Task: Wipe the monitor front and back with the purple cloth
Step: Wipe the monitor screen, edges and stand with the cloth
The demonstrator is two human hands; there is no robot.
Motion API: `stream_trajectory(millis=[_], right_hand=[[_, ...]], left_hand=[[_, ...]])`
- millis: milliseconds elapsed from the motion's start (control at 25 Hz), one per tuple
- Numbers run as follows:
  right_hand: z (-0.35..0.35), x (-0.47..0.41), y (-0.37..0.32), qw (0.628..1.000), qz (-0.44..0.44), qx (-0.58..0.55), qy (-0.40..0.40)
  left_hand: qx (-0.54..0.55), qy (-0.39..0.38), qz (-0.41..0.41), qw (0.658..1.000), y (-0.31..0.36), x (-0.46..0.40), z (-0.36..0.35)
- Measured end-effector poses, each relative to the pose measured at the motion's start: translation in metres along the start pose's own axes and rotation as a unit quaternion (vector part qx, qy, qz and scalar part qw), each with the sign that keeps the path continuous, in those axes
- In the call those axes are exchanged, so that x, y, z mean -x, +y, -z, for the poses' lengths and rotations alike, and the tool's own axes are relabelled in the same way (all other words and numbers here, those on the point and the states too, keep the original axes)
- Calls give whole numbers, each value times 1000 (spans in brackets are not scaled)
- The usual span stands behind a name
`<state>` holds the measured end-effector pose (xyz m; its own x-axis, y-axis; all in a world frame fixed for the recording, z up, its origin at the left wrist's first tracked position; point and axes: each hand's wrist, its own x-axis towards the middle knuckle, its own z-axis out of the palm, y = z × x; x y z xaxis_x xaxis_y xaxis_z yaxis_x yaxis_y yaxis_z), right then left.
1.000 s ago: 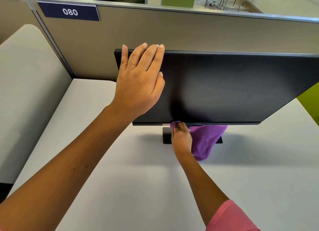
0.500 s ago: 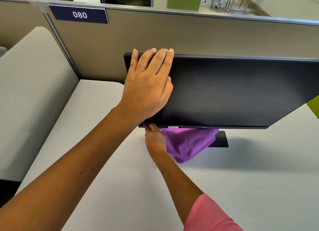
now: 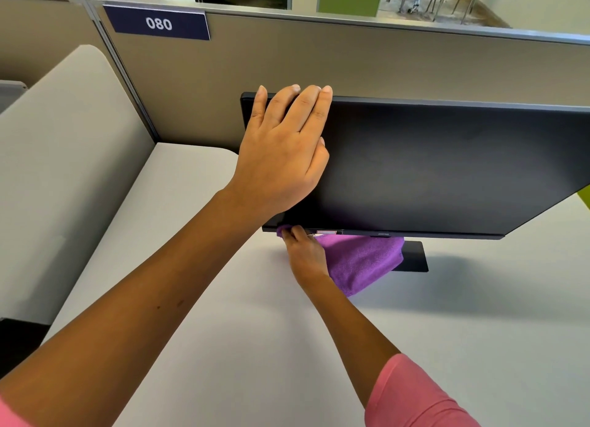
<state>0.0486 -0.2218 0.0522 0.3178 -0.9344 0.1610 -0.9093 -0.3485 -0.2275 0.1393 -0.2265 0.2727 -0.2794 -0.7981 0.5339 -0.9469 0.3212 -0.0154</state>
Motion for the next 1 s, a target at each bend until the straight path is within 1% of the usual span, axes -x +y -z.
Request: stream_trajectory(millis=[80, 160, 280, 400, 520, 600, 680, 800, 880, 1000], right_hand=[[2, 6, 18, 1000, -18, 3, -22], [7, 14, 40, 998, -32, 39, -31], [19, 25, 69, 995, -67, 71, -10], [27, 34, 94, 991, -107, 74, -21], [29, 40, 100, 989, -136, 64, -12], [26, 39, 87, 994, -98, 55, 2], [20, 34, 64, 999, -20, 36, 16], [9, 12, 23, 994, 76, 30, 68], [2, -2, -1, 991, 102, 30, 83], [-7, -14, -21, 988, 117, 37, 92]], left_hand=[[-1, 1, -2, 1000, 0, 0, 0], [-1, 7, 1, 1000, 1, 0, 0], [-2, 12, 3, 1000, 2, 1, -1], [-5, 8, 2, 1000, 2, 0, -2], [-8, 7, 1, 1000, 3, -1, -2], [-8, 6, -1, 1000, 3, -1, -1], [-9, 2, -7, 1000, 1, -1, 1], [-10, -5, -20, 1000, -1, -1, 4], [-7, -9, -23, 1000, -3, -1, 4], [-10, -9, -25, 1000, -5, -2, 3]])
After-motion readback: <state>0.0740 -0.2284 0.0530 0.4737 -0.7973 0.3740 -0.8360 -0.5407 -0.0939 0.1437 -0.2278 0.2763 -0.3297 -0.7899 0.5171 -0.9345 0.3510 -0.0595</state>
